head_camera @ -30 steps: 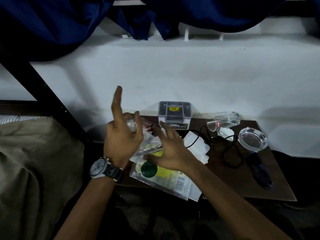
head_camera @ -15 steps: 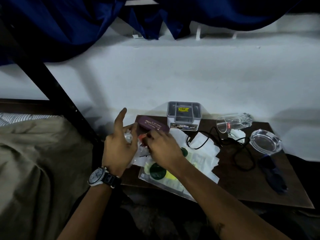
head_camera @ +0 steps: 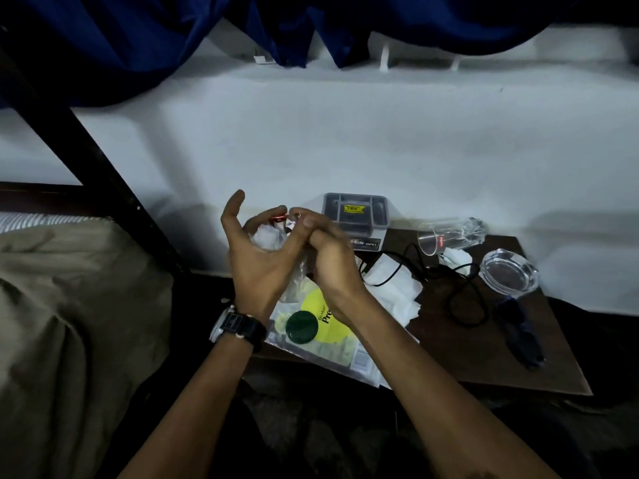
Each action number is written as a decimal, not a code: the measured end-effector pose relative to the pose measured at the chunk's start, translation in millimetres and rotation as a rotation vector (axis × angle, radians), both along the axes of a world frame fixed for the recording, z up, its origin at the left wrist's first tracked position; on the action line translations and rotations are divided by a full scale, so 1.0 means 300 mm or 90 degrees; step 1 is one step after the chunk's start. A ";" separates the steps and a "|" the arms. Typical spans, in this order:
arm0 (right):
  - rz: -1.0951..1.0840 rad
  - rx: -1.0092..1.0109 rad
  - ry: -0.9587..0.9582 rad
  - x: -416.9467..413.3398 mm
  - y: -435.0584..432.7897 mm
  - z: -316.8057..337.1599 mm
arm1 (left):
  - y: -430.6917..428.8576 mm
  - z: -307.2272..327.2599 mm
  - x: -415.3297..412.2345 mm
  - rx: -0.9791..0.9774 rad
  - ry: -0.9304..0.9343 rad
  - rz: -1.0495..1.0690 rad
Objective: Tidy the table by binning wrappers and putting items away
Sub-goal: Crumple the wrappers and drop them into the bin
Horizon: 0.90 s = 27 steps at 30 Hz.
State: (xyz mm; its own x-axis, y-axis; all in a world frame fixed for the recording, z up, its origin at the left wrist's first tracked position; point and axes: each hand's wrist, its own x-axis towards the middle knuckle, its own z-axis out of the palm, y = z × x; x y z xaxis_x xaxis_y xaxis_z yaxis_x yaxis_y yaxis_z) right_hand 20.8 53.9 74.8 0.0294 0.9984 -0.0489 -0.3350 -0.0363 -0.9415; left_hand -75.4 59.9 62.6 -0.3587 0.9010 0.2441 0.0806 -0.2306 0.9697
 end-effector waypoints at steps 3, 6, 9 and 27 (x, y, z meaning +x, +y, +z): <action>0.094 -0.082 0.225 0.014 -0.020 0.042 | 0.015 0.009 -0.009 0.027 0.042 0.019; 0.117 -0.059 0.082 0.040 0.008 0.066 | 0.023 0.019 -0.011 0.062 0.081 0.007; 0.044 0.042 -0.265 0.110 0.043 0.032 | 0.032 0.036 0.001 0.099 0.120 0.010; 0.264 0.103 -0.981 0.235 -0.245 -0.329 | 0.040 0.015 -0.069 0.044 0.129 0.070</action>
State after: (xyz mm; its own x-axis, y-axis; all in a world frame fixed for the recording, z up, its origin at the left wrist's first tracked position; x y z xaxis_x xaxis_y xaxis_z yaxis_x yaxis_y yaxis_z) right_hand 91.4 -19.7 -23.9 -0.3132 0.9409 -0.1289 0.8992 0.2501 -0.3591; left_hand -96.0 72.0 67.0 -0.3908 0.8378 0.3812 0.3001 -0.2755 0.9133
